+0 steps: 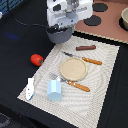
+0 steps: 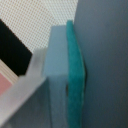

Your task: Interact with the objects in diverse but meaningful ways.

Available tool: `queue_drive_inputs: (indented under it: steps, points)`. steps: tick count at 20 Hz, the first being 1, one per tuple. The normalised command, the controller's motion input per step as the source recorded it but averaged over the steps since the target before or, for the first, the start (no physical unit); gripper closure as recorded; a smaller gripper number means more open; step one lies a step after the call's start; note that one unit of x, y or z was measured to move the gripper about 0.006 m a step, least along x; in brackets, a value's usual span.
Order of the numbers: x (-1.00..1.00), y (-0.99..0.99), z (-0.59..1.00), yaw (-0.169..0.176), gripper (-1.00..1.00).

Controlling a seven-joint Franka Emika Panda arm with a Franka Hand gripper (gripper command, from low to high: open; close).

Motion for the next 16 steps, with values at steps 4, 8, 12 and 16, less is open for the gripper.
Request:
queue_drive_inputs:
  steps: [4,8,12,16]
  points:
    - [0.56,0.21,0.71,0.000,1.00]
    - [0.65,0.17,0.86,0.000,1.00]
    - [0.57,0.27,0.63,-0.025,1.00]
    - [0.73,0.39,0.50,-0.023,1.00]
